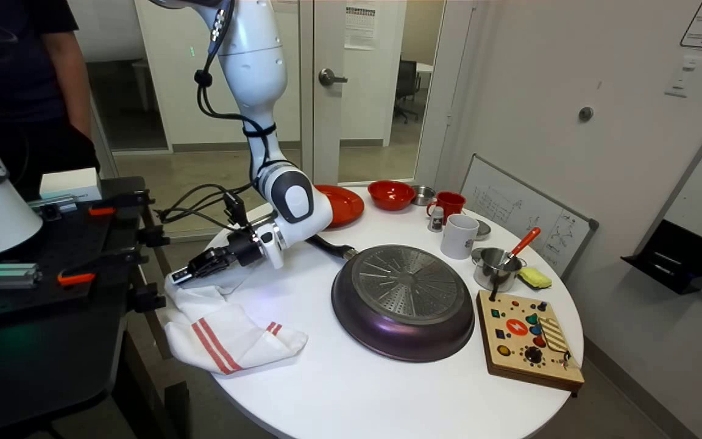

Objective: Unfold the towel

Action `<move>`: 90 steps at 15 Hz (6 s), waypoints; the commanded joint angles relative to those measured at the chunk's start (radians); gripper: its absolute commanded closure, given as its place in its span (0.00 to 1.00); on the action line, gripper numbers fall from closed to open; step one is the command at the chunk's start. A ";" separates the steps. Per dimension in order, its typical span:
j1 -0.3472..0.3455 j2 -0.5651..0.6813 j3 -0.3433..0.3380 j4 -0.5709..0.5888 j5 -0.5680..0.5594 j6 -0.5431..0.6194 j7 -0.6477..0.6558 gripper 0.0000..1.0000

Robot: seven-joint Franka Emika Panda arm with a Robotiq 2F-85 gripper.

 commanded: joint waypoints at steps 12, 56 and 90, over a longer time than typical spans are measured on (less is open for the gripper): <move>-0.092 -0.174 0.032 -0.006 0.287 0.376 -0.136 0.00; -0.057 -0.323 -0.223 -0.283 0.080 0.617 0.894 0.00; -0.181 -0.328 -0.154 -0.400 0.135 0.807 0.421 0.00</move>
